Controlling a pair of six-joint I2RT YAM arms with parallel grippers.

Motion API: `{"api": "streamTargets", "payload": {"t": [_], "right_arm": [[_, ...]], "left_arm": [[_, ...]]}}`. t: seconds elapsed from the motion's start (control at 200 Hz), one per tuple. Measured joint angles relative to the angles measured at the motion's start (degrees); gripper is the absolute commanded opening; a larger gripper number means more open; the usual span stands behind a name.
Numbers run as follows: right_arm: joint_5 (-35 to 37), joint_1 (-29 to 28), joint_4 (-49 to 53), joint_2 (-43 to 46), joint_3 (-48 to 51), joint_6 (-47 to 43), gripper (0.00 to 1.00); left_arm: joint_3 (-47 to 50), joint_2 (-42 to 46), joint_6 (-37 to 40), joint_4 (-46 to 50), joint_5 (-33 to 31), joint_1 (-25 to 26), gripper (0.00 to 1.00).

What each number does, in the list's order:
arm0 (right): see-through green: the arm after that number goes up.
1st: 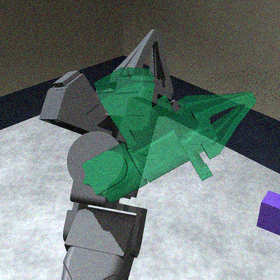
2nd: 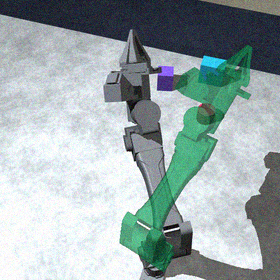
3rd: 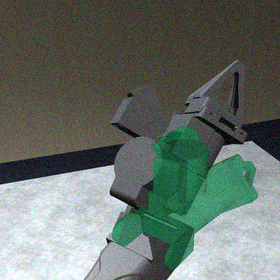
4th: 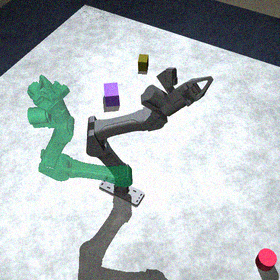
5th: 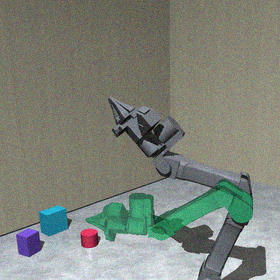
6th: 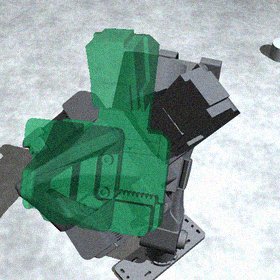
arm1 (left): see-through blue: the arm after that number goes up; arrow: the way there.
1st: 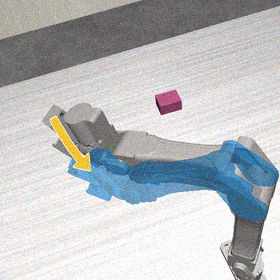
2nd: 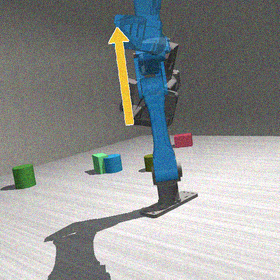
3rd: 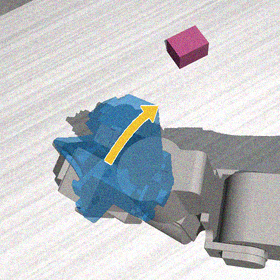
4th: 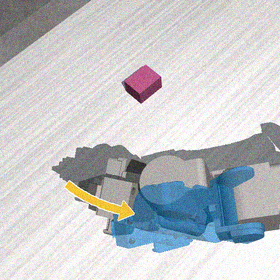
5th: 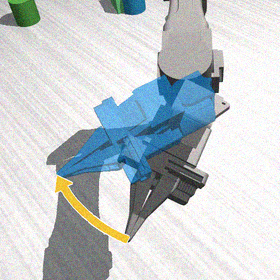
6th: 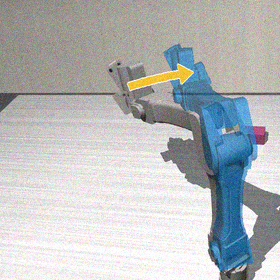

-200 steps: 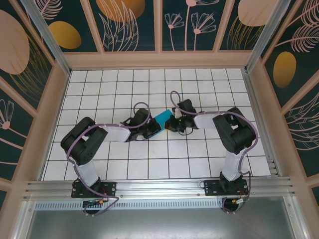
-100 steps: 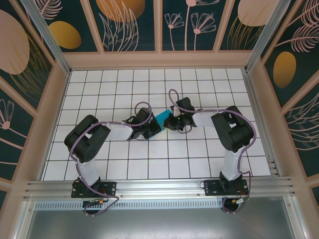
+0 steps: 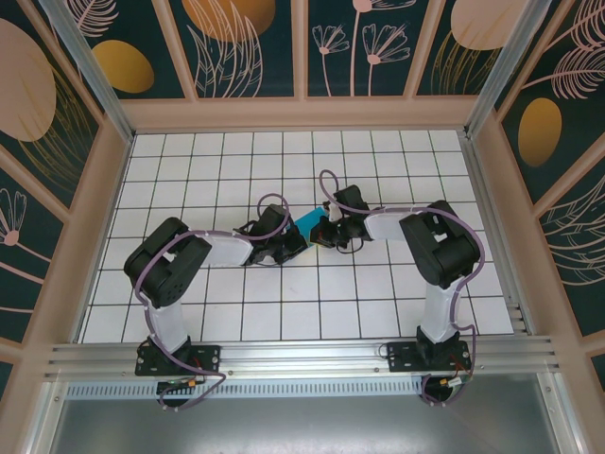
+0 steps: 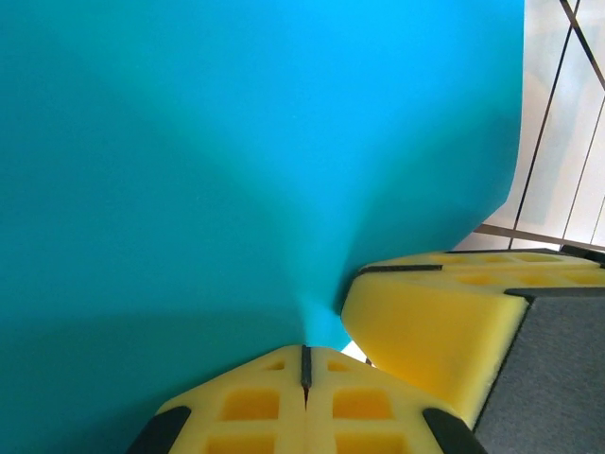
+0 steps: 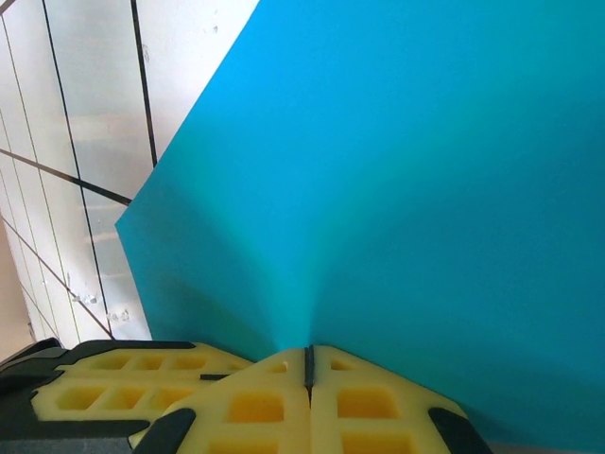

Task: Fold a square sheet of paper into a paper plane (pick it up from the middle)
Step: First fold in half a square sheet of paper at the center of the table.

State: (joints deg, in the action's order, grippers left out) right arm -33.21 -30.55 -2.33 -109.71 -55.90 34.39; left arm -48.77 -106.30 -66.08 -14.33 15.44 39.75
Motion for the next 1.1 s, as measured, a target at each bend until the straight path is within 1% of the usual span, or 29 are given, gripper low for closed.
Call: {"api": "streamTargets", "payload": {"t": [0.34, 0.565, 0.816, 0.971, 1.101], "right_arm": [[-0.81, 1.29, 0.0, -0.13, 0.0, -1.51, 0.0], [-1.88, 6.71, -0.04, -0.46, 0.0, -3.1, 0.0], [-4.85, 11.93, -0.44, -1.36, -0.09, -5.27, 0.0], [-4.22, 16.33, -0.26, -1.36, -0.7, -5.95, 0.0], [-2.1, 17.77, 0.02, -1.11, -2.12, -6.08, 0.0]], "left_arm": [[0.48, 0.28, -0.09, 0.07, -1.22, 0.17, 0.0], [1.84, 0.98, -0.68, -1.11, -2.1, 0.35, 0.0], [1.97, 1.05, -0.68, -1.22, -2.36, 0.39, 0.0], [1.97, 1.09, -0.68, -1.14, -2.38, 0.39, 0.0], [1.95, 1.16, -0.68, -1.07, -2.38, 0.39, 0.0]]}}
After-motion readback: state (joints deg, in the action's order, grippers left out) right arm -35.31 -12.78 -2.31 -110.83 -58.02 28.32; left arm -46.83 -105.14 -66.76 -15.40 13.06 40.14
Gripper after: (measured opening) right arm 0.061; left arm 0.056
